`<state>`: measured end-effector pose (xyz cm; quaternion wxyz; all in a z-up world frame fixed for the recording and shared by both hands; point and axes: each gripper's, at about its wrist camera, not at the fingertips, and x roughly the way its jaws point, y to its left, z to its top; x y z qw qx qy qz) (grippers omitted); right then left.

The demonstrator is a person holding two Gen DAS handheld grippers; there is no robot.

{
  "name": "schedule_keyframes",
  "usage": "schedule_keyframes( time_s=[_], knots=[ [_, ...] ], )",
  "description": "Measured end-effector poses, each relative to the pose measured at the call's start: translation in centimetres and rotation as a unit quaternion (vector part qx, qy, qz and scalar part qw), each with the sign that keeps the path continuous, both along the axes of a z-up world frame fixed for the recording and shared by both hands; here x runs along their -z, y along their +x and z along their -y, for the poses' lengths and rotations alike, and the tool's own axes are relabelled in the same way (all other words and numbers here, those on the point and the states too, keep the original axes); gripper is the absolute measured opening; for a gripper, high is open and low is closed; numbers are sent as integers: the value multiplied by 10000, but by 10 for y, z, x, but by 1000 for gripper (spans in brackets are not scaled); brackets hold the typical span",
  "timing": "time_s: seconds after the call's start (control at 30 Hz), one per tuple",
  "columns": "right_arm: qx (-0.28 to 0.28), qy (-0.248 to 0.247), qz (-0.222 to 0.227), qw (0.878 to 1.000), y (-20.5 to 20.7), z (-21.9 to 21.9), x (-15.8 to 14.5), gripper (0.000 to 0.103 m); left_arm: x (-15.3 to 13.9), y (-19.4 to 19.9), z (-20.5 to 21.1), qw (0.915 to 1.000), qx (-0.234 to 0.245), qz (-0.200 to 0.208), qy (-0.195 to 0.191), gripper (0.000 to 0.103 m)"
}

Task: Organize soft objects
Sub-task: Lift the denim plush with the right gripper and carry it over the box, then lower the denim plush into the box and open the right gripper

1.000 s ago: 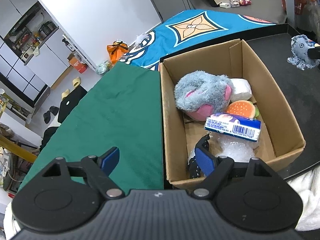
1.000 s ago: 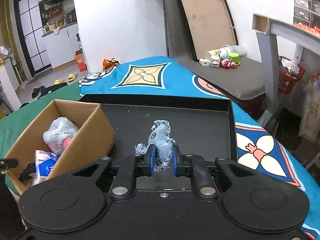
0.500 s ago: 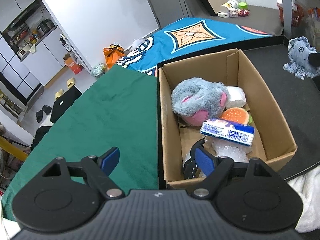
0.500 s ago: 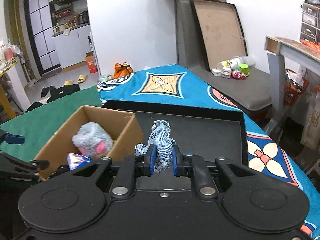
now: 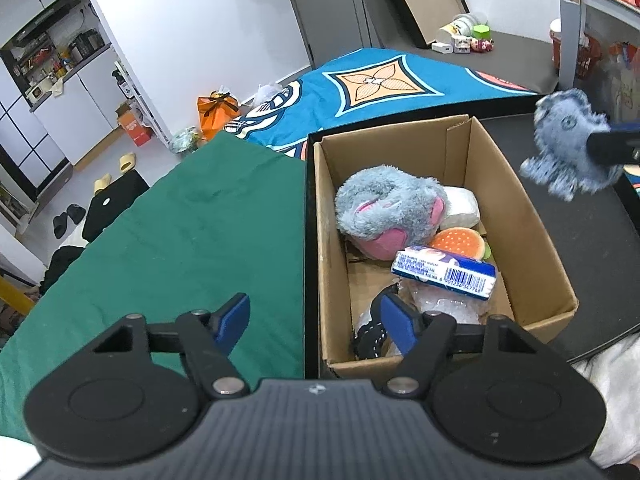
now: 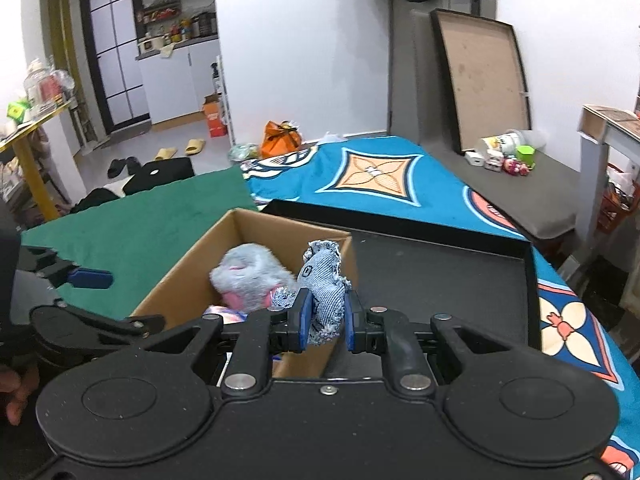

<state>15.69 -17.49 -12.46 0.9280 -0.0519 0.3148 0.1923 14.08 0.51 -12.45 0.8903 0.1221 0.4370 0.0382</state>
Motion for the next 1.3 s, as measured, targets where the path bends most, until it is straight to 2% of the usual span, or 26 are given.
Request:
schedule_keyframes(
  time_s=[0.1,0.2,0.27,0.33,0.47,0.53,0.67,1.13,1.23,1.3],
  knots=[
    [-34,-18,-9,10000,-6,-9,-1,17,0,0,-3,9999,0,-20,-133,62],
    [-79,-39,-14,10000,-10,-16,-1,17,1,1,-7,9997,-15,-87,-243,49],
    [-100,-37,-33,9999,-16,-21,-1,17,2,2,-10,9995,-79,-92,-276,33],
    [-124,-52,-53,9999,-17,-24,0,17,3,2,-11,9994,-90,-106,-309,22],
    [-145,-54,-194,9997,-18,-30,5,22,3,1,-13,9990,-58,-120,-422,11],
    [-122,31,-306,9995,-18,-29,7,25,3,1,-14,9989,-27,-111,-459,9],
    [46,30,-286,9996,-21,-22,8,41,4,1,-13,9988,-5,-100,-472,7],
    [648,475,-476,9956,-31,19,14,46,0,0,-10,9993,-23,-126,-363,8],
    [729,514,-469,9949,-34,24,14,51,-4,-3,-9,9994,21,-75,-330,10],
    [776,568,-465,9943,-35,27,11,59,-6,-3,-10,9993,59,-107,-358,11]
  ],
)
